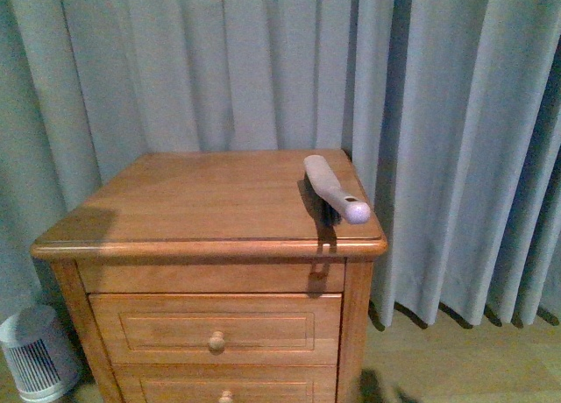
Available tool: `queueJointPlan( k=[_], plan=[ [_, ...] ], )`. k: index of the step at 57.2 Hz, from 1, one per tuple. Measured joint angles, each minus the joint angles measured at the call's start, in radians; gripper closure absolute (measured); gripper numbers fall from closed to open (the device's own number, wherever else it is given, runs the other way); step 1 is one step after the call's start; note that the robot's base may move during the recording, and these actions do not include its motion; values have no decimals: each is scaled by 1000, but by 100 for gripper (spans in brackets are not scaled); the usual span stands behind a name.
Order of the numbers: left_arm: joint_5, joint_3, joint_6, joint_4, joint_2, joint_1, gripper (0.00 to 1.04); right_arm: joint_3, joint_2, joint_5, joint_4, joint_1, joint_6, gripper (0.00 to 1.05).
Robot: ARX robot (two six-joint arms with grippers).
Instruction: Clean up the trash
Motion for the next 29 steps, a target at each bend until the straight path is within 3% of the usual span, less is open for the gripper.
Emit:
queueJointPlan(
  k=[16,29],
  plan=[
    [-1,0,-3,0,0,0,77,592,491,-15,-246,149,172,7],
    [-2,0,-3,0,0,0,77,874,755,27,-389,236,315,7]
  ],
)
